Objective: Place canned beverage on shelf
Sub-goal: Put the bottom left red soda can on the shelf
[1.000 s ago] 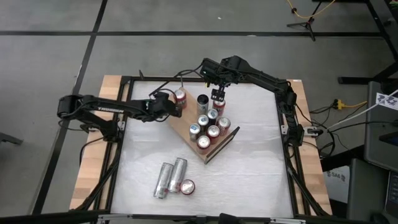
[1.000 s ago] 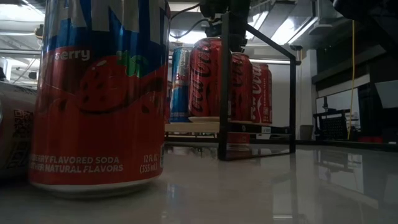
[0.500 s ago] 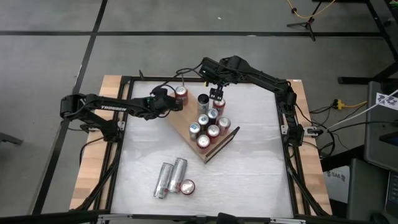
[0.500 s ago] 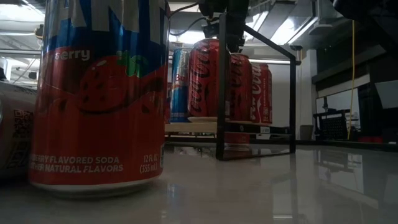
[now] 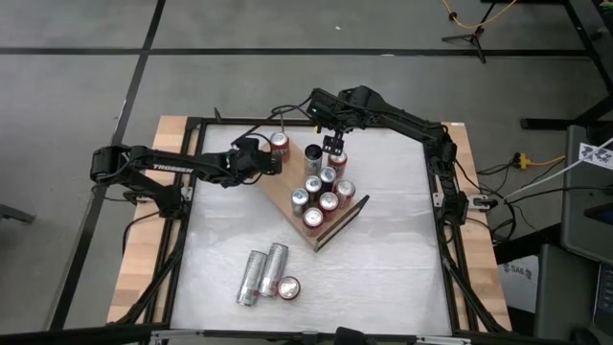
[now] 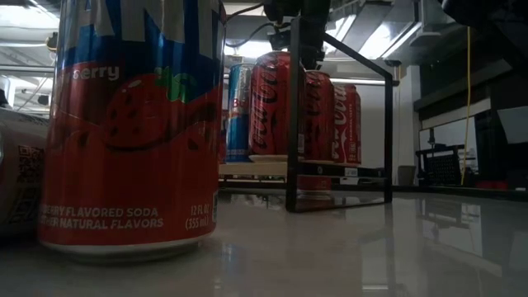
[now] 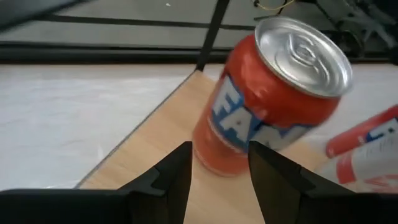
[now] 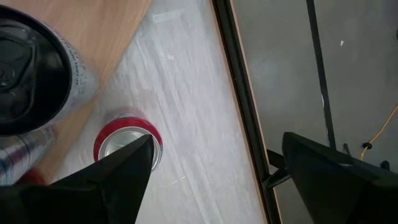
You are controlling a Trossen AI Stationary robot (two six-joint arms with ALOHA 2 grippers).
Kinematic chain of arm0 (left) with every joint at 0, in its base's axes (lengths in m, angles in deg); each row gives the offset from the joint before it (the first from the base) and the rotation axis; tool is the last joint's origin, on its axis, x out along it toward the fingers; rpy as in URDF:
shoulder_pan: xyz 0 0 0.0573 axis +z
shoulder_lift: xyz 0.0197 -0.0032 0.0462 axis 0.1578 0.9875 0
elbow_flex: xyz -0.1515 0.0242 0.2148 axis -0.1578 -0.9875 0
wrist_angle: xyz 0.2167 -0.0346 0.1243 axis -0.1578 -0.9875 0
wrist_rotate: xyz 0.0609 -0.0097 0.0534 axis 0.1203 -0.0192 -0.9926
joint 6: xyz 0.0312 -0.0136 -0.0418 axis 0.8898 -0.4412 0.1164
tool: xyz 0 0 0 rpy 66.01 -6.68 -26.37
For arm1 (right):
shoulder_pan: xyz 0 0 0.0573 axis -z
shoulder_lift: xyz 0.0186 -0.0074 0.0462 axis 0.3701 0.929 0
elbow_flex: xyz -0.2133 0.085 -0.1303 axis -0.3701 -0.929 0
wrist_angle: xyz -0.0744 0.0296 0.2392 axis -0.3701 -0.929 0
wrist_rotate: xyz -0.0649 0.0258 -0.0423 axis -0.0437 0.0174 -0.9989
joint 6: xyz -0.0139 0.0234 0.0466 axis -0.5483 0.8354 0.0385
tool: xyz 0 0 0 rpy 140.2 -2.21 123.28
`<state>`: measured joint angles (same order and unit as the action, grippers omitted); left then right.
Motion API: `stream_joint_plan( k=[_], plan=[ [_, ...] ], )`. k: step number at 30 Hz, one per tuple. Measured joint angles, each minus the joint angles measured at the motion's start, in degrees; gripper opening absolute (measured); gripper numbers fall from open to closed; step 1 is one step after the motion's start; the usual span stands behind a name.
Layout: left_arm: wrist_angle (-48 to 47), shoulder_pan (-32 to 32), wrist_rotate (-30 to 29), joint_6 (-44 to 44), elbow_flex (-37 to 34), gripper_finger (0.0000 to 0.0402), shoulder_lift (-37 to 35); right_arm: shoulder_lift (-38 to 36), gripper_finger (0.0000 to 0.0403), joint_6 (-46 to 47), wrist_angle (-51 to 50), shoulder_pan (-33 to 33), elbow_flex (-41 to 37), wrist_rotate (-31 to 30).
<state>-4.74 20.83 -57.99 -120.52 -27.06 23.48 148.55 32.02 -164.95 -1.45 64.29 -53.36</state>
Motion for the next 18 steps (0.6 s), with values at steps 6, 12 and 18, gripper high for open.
stream_joint_plan(
  k=[6,12,18],
  plan=[
    [-1.0,-1.8,0.4,-0.3,0.0,0.0150,-3.0,0.0,0.0347,0.0,0.3,0.0,0.0,0.0],
    [0.4,-0.8,-0.2,-1.0,0.0,0.0150,-3.9,0.0,0.0347,0.0,1.9,0.0,0.0,-0.4],
    [0.6,-0.2,-0.9,-3.3,0.0,0.0150,-3.7,0.0,0.0347,0.0,2.4,0.0,0.0,-0.2]
  ],
)
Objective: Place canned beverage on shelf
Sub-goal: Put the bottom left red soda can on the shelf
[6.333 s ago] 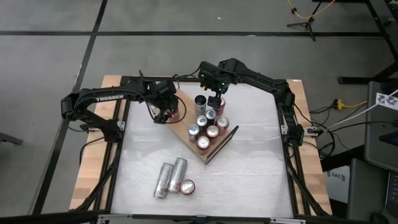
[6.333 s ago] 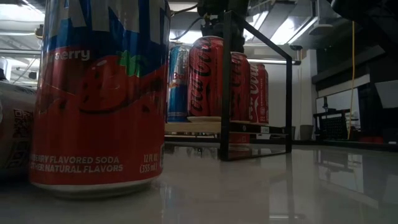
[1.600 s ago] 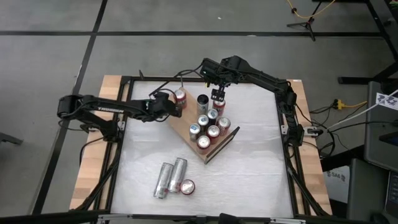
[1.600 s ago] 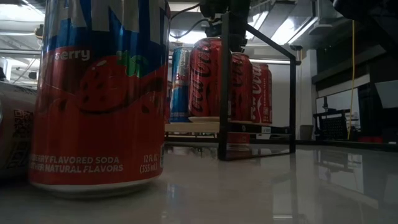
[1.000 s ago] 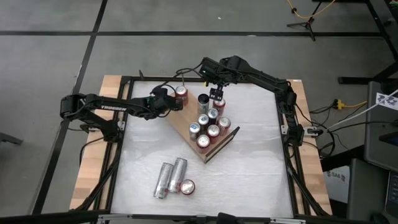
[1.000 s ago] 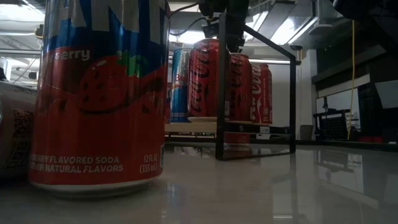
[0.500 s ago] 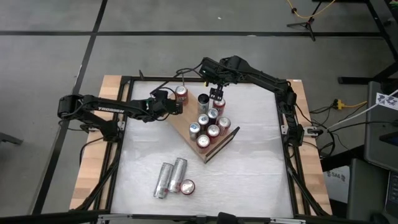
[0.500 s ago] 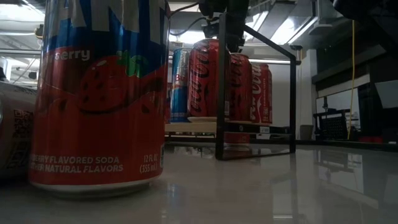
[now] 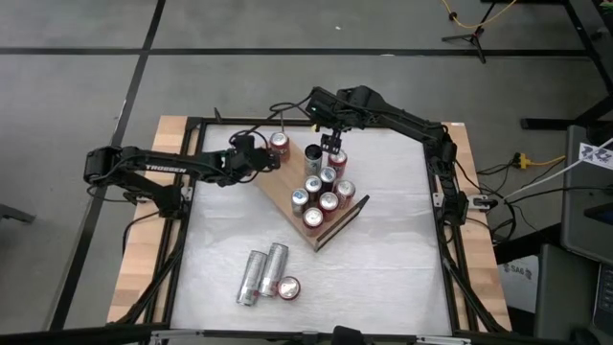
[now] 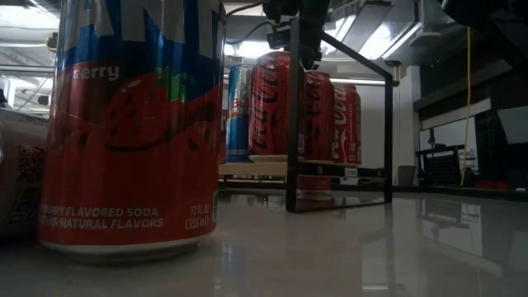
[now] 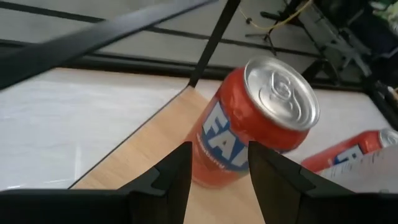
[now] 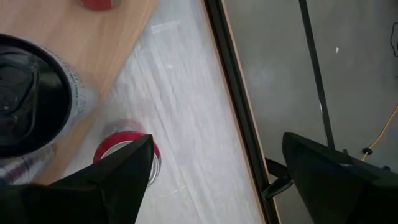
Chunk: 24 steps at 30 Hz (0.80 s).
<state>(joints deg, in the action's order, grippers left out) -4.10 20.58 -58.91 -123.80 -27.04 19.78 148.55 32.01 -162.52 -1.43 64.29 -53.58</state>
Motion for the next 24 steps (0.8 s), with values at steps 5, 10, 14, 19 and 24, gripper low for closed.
stream_joint_plan(
  k=[5,10,14,19,24],
  plan=[
    [3.2,0.0,-1.5,0.0,0.0,0.0150,0.0,0.0,0.0347,0.0,0.0,0.0,0.0,0.2],
    [5.2,0.0,-2.3,0.0,0.0,0.0150,0.0,0.0,0.0347,0.0,0.0,0.0,0.0,0.2],
    [5.4,0.0,-2.6,0.6,0.0,0.0150,0.4,0.0,0.0347,0.0,0.0,0.0,0.0,0.2],
    [4.5,-1.7,-2.5,1.5,0.0,0.0150,0.4,0.0,0.0347,0.0,-0.2,0.0,0.0,0.2],
    [3.9,-3.6,-2.5,-1.3,0.0,0.0150,0.4,0.0,0.0347,0.0,-0.3,0.0,0.0,0.2]
  ],
)
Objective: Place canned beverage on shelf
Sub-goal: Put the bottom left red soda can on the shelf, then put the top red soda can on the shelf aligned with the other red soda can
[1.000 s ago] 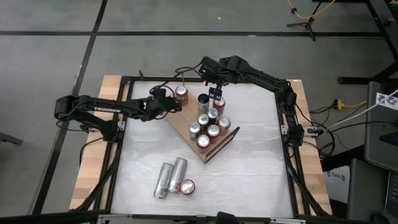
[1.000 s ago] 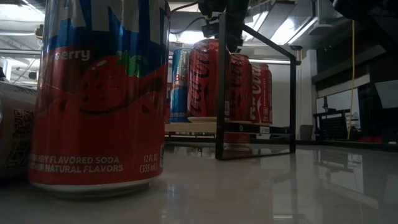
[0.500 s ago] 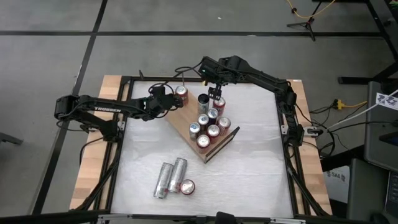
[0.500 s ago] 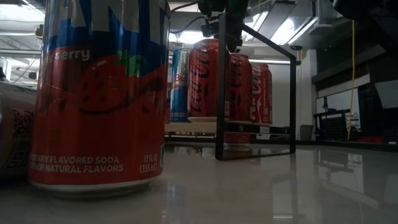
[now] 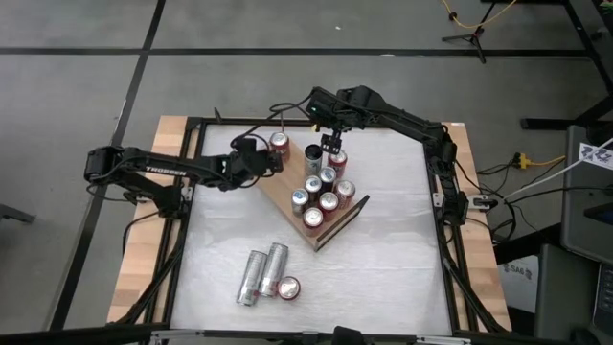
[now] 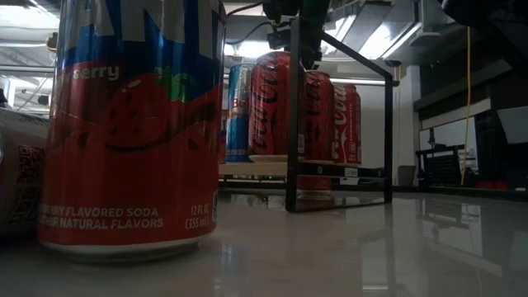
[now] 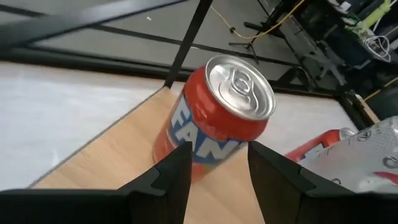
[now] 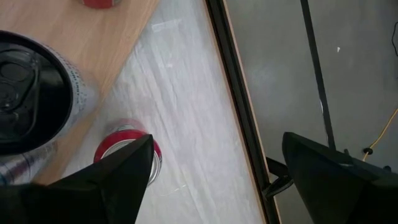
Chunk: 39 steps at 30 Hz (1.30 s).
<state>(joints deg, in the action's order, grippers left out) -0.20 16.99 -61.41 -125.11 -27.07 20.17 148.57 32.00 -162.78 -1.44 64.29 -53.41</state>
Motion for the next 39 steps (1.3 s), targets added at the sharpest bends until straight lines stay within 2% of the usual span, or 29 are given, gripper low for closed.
stream_joint_plan(
  k=[8,13,24,27,39],
  plan=[
    [-5.6,-2.1,-2.0,-11.6,0.0,0.0150,0.5,0.0,0.0347,0.0,0.0,0.0,0.0,0.0],
    [-4.0,-1.5,-3.5,-14.8,0.0,0.0150,3.5,0.0,0.0347,0.0,0.0,0.0,0.0,0.0],
    [5.8,2.0,-4.1,-14.8,0.0,0.0150,9.5,0.0,0.0347,0.0,-0.2,0.0,0.0,0.0],
    [8.2,3.2,-2.0,-14.7,0.0,0.0150,11.3,0.0,0.0347,0.0,-0.2,0.0,0.0,0.0],
    [9.3,2.8,-1.7,-10.2,0.0,0.0150,12.0,0.0,0.0347,-1.9,-1.0,0.0,0.0,0.0]
  ],
)
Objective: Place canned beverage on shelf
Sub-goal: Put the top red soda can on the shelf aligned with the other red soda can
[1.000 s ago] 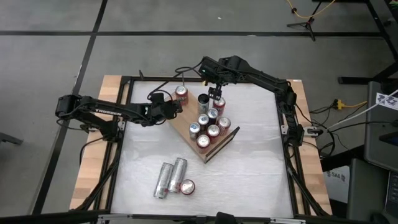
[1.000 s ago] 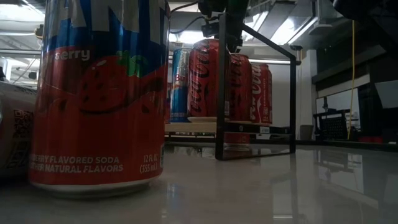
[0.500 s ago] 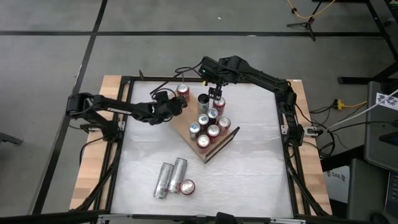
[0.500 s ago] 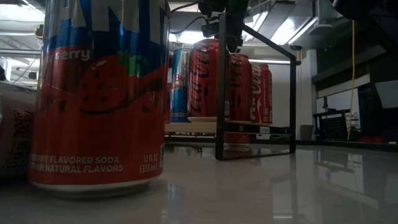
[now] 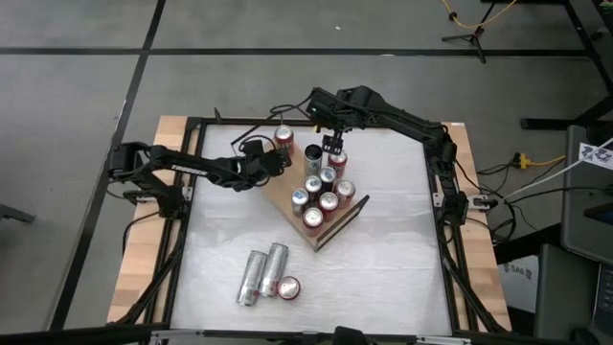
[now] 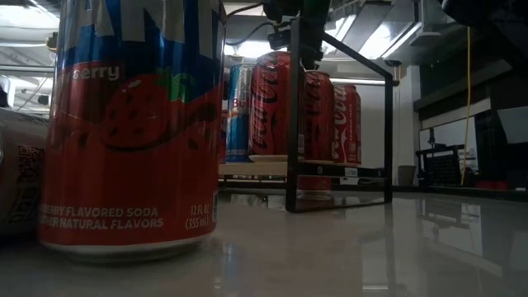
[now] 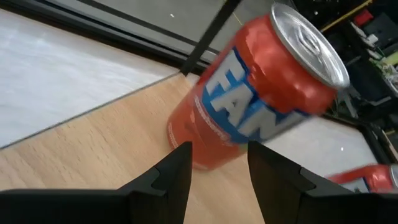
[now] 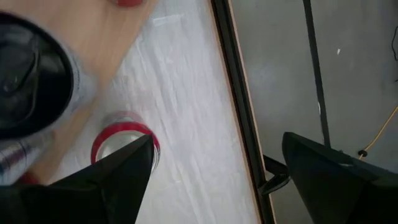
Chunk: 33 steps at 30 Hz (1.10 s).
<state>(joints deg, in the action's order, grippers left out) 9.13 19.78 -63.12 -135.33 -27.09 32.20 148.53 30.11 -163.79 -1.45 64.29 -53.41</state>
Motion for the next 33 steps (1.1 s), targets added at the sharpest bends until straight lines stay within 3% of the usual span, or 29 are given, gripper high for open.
stream_joint_plan(
  k=[11,20,28,33],
  plan=[
    [-6.6,-4.6,4.0,7.4,0.0,0.0150,-6.4,-4.9,0.0347,-3.2,-5.9,2.0,0.0,0.9],
    [-9.8,-6.0,11.9,25.9,0.0,0.0150,-18.7,-9.0,0.0347,-4.0,-8.8,7.6,-0.2,21.3],
    [-17.1,-5.6,13.6,32.1,0.0,0.0150,-28.7,-8.4,0.0347,-8.5,-8.6,8.6,-0.7,24.2],
    [-22.4,-5.6,13.6,32.6,0.0,0.0150,-32.3,-9.3,0.0347,-10.1,-8.6,8.1,-7.0,29.0]
  ],
)
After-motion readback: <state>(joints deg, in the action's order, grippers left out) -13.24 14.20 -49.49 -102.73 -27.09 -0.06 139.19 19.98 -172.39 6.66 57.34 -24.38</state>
